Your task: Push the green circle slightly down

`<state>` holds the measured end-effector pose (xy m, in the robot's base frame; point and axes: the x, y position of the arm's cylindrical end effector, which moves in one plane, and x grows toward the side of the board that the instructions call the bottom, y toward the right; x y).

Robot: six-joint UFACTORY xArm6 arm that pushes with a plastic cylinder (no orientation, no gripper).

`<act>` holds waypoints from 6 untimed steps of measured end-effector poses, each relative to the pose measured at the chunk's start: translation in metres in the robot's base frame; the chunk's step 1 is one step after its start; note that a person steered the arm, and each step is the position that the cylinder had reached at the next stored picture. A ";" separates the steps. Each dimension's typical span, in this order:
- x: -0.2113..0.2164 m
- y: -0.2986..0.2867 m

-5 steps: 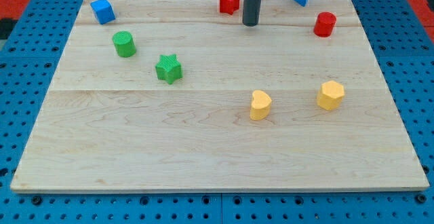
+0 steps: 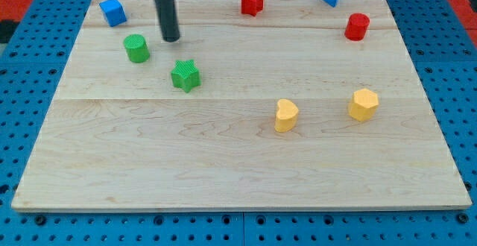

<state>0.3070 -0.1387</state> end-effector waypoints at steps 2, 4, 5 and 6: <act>0.001 -0.028; 0.019 -0.067; 0.032 -0.047; 0.032 -0.021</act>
